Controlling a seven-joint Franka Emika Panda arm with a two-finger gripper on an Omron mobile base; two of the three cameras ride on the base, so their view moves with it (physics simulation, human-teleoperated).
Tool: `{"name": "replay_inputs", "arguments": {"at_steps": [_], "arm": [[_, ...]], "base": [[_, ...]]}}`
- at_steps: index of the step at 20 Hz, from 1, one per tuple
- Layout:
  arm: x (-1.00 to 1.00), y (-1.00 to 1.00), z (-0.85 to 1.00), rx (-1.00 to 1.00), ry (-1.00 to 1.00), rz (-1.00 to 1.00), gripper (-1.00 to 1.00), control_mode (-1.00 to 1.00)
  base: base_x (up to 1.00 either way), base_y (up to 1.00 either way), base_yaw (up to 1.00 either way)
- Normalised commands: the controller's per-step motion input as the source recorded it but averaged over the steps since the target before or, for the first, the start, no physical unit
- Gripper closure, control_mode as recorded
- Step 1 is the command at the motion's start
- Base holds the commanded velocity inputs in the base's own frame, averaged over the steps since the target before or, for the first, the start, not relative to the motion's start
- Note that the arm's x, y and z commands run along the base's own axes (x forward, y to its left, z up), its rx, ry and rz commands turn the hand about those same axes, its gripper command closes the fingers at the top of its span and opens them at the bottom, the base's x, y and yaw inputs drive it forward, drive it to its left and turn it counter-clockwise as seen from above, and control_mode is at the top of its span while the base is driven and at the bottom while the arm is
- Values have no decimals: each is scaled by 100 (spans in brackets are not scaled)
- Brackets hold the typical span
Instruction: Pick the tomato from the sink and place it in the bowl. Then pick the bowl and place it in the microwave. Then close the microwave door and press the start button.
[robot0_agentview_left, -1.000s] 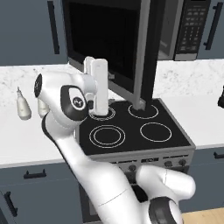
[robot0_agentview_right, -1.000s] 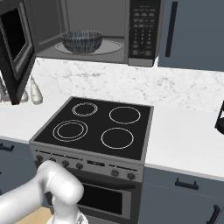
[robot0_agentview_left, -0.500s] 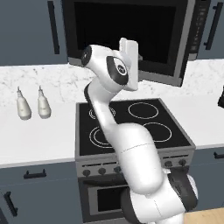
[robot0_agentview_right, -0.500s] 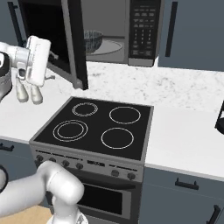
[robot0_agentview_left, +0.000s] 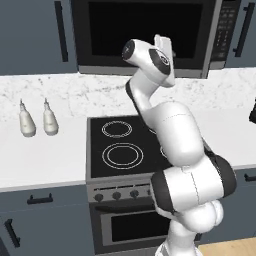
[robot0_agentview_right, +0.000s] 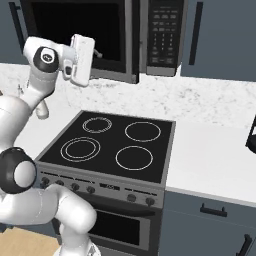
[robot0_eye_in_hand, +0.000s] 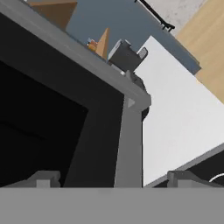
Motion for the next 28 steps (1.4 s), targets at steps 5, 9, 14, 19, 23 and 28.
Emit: {"name": "replay_inputs", "arguments": {"at_steps": [5,9,14,19,23,28], "arm": [[100,-45,0,0,0,10,-100,-100],[94,-25,-1,0,0,11,-100,-100],[59,-20,-6,0,0,12,-100,-100],[-62,-29,-3,10,-3,19,-100,-100],[-100,-54,-9,15,-15,32,-100,-100],[-99,-93,-37,18,-17,42,-100,-100]], "base": [[0,0,0],[0,0,0],[0,0,0],[0,0,0],[0,0,0],[0,0,0]]}}
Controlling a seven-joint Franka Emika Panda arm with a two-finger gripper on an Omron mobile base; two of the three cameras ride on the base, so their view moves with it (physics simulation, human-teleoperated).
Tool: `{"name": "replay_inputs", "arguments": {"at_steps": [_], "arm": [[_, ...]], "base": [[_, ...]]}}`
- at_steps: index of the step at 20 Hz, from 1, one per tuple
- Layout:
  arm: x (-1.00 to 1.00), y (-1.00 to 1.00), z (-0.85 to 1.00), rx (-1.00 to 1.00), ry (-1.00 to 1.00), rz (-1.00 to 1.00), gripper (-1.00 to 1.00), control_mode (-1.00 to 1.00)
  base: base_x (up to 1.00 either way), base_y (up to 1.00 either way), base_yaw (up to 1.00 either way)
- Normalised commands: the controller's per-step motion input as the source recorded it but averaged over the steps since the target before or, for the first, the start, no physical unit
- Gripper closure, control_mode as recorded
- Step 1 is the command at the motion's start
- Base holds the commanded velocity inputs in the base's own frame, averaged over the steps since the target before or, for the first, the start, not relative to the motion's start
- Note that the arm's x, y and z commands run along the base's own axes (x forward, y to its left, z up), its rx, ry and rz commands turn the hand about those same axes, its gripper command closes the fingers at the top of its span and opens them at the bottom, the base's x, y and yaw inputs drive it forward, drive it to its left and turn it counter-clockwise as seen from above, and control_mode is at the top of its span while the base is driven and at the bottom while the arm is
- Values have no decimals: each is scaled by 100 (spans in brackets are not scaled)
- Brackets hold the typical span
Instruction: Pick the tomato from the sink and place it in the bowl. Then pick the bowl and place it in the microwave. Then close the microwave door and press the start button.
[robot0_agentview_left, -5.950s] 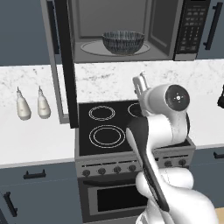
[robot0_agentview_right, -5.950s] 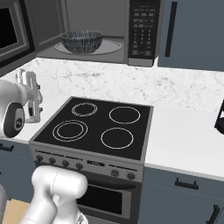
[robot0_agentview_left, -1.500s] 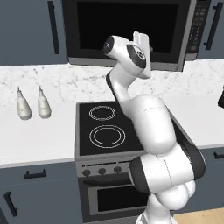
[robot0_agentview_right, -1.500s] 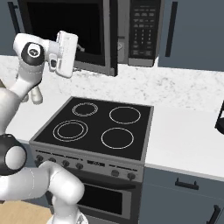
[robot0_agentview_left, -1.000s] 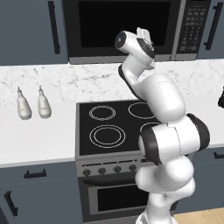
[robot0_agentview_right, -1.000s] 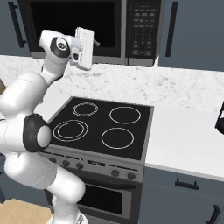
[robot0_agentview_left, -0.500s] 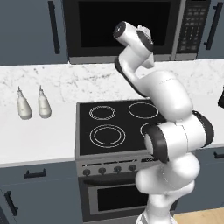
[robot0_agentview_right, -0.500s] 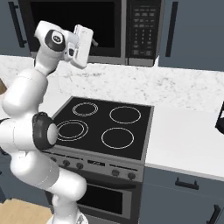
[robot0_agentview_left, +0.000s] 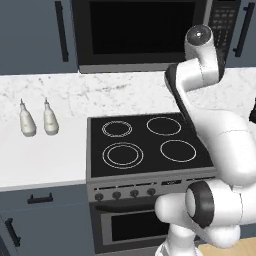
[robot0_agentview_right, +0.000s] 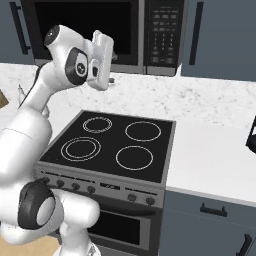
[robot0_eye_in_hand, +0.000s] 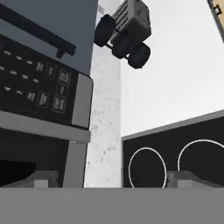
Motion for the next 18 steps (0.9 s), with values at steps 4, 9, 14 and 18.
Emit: {"name": "replay_inputs", "arguments": {"at_steps": [4,9,14,18], "arm": [[-61,-90,-5,14,-25,52,-100,-100],[-3,-75,18,16,-27,51,-100,-100],[34,-32,40,18,-12,29,100,-100],[50,0,24,12,-5,15,100,-100]], "base": [[0,0,0],[0,0,0],[0,0,0],[0,0,0]]}}
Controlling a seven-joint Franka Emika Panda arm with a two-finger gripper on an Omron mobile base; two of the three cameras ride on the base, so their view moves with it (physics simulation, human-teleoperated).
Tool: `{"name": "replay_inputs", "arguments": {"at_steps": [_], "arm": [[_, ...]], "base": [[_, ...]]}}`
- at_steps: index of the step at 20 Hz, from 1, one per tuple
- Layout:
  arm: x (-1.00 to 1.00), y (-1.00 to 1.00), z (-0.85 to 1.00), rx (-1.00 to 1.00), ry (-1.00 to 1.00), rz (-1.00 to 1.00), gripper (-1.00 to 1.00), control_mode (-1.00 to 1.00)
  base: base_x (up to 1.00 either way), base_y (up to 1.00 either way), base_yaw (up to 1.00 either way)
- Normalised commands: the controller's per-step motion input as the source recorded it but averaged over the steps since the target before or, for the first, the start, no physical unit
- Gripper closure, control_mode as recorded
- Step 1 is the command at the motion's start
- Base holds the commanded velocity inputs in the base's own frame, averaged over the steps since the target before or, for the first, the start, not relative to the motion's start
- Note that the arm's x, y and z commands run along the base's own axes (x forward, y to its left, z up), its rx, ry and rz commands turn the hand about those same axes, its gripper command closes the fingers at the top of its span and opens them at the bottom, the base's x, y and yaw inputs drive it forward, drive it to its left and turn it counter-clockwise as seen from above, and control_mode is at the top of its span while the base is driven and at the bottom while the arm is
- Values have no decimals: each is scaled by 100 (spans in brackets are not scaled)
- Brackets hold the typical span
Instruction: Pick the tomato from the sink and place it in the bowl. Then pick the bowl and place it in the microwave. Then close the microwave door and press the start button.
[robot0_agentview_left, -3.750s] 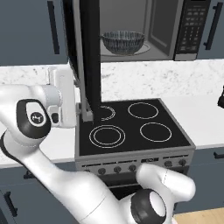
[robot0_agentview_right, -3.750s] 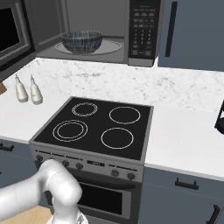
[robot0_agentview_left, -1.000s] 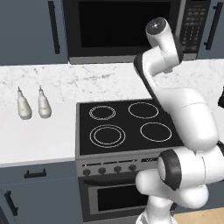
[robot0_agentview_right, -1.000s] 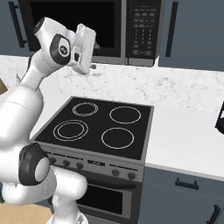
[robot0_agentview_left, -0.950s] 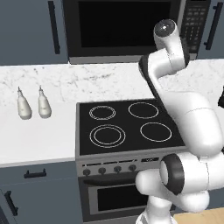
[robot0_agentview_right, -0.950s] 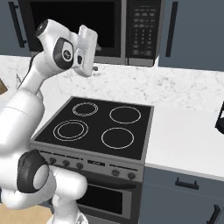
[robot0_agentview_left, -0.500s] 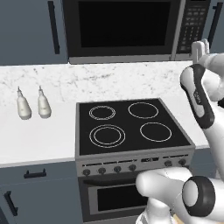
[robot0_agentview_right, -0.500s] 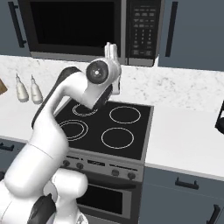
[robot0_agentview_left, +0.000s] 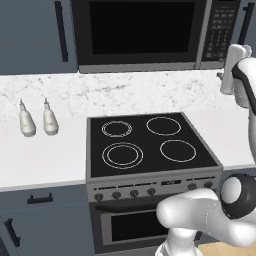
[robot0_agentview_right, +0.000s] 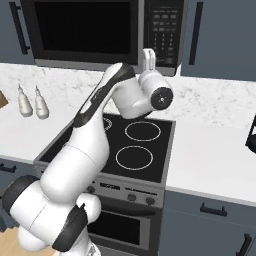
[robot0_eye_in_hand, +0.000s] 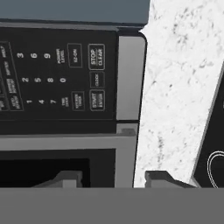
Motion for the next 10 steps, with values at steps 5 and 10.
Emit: {"name": "replay_inputs", "arguments": {"at_steps": [5,10], "arm": [[42,-1,31,8,-5,4,100,-100],[37,-1,21,2,-10,0,100,-100]], "base": [[0,0,0],[0,0,0]]}}
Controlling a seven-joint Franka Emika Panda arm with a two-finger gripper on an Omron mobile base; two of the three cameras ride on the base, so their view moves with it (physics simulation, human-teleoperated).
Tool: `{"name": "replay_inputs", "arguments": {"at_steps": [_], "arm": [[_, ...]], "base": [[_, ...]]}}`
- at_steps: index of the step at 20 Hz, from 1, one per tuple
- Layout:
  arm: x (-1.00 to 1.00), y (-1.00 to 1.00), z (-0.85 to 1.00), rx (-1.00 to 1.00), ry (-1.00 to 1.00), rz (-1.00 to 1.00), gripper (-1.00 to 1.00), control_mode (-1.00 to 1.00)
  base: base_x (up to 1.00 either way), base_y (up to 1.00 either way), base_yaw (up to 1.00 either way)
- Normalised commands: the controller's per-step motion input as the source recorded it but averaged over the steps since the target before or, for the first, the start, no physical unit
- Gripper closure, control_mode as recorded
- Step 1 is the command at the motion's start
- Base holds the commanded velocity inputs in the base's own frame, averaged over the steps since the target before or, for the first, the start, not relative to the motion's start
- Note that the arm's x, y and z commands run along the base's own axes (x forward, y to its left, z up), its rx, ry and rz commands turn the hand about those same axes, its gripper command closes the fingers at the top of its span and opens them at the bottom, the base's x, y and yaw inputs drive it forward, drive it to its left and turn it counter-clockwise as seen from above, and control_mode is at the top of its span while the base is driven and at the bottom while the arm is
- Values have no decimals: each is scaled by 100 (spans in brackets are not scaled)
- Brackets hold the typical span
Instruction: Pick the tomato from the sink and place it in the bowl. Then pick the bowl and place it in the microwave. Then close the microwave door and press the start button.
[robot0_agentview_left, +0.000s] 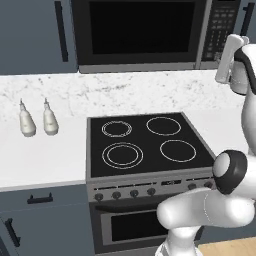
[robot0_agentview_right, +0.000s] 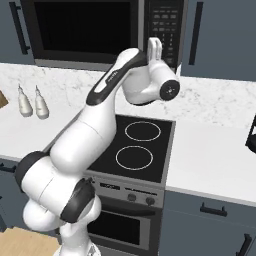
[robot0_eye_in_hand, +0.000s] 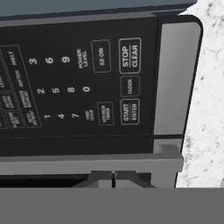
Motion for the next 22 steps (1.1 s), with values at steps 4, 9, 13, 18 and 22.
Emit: {"name": "replay_inputs", "arguments": {"at_steps": [4,9,13,18,22], "arm": [[42,0,0,0,-10,0,100,-100],[39,-12,-7,0,-10,0,100,-100],[35,-9,-12,0,-10,0,100,-100],[36,-2,-8,0,-10,0,100,-100],[41,0,-7,0,-6,0,100,-100]], "base": [[0,0,0],[0,0,0],[0,0,0],[0,0,0],[0,0,0]]}}
